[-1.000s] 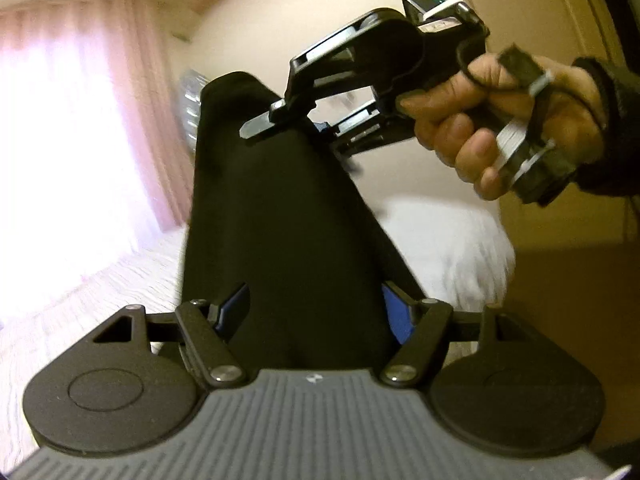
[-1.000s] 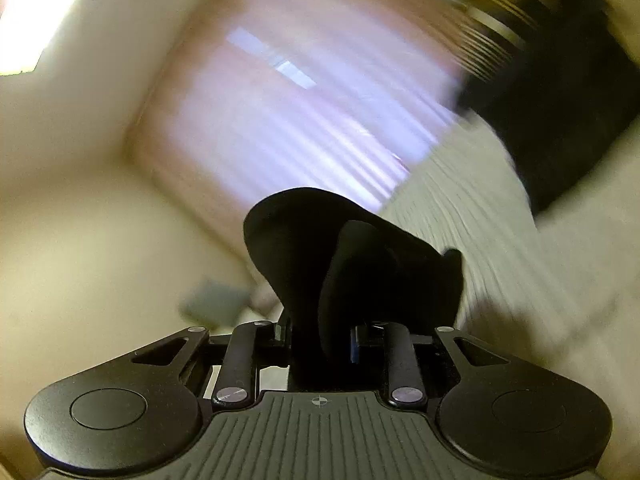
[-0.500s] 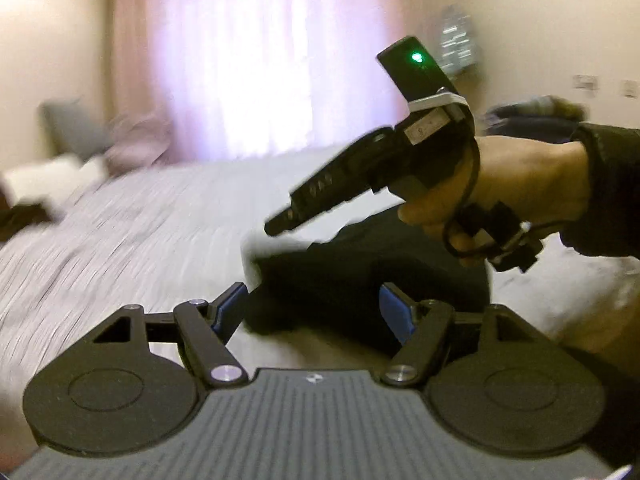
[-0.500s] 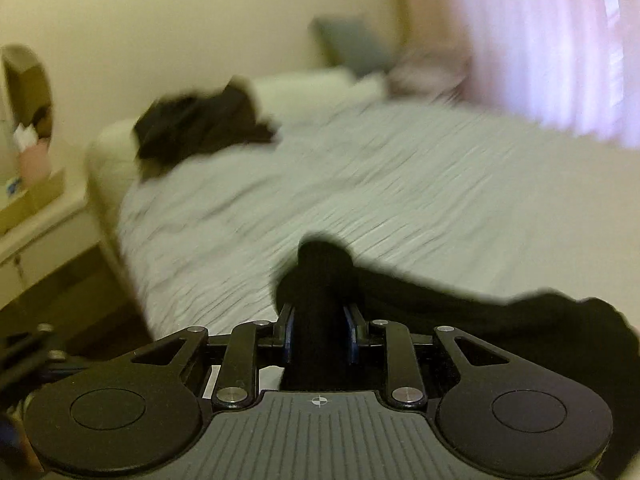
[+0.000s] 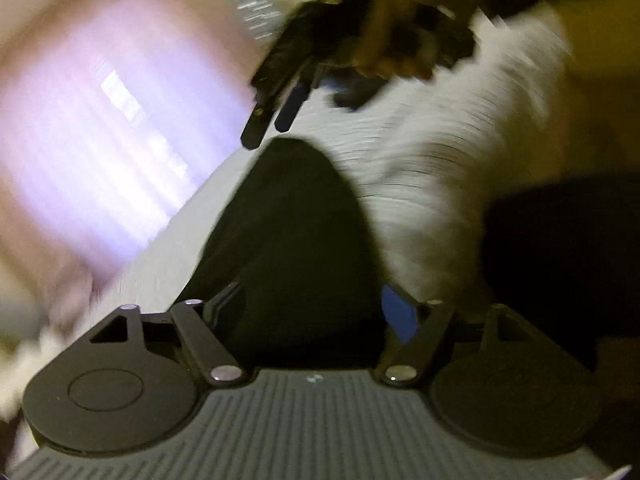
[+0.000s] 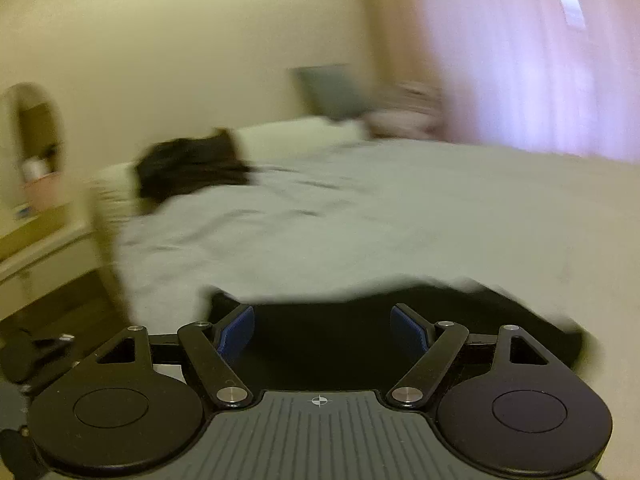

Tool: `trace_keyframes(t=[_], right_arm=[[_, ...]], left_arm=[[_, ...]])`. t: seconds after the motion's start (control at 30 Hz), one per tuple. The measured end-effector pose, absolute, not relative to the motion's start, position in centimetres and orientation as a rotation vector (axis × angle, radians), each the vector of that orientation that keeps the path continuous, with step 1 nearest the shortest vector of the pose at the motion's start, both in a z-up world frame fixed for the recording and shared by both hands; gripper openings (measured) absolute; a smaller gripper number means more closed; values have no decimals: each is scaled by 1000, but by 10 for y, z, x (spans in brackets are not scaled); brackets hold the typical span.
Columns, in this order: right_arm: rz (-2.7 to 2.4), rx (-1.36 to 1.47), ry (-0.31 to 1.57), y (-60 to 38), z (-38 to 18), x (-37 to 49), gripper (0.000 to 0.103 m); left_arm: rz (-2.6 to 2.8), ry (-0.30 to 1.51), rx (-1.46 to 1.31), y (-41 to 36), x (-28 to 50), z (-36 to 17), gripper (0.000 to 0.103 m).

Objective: Fold clothes

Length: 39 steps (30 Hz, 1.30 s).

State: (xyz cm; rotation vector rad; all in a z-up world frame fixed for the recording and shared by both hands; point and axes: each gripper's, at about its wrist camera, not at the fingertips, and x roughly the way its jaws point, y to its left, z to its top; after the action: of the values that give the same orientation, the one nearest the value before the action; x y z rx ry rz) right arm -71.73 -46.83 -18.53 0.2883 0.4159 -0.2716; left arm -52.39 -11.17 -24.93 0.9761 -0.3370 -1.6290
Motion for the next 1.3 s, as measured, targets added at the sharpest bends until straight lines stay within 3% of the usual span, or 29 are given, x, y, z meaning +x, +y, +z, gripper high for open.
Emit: trace_keyframes(t=[0.13,0.3,0.37,0.7,0.83,0.97,1.0,1.03,1.13,1.3], right_arm=[[-394,388,432,-482,-215,-773,79],[-394,352,467,-481,-227,-793,79],[-368,249,495,-471,-230,-785,79],[-208,-806,621,-385,-275,-704,79],[-195,-1038,604,-379,-299,-672,79],[-181,-1069,628,-389,-305,-644,78],[-171,-1053,636,-393,-304,-641,77],[-160,-1035,643,-397,-302,-638,54],[-166,-993,659,-409,-287,-633,35],[-259,-1028,669,-441,-233,-632,33]], left_arm=[[-1573,-554,1197,-129,-569,-286,76],[-1403,-652,1390,-152,-568,-314,65],[-1399,-627,1372,-151,-561,-301,42],[-1427,-374,1166,-139,-490,-213,35],[-1419,-326,1137,-139,-471,-205,34],[-1415,-324,1147,-138,-466,-206,33],[-1415,-325,1150,-138,-466,-206,33],[-1415,-330,1155,-140,-467,-207,33],[-1411,-399,1179,-159,-474,-208,33],[-1367,-624,1156,-203,-482,-180,33]])
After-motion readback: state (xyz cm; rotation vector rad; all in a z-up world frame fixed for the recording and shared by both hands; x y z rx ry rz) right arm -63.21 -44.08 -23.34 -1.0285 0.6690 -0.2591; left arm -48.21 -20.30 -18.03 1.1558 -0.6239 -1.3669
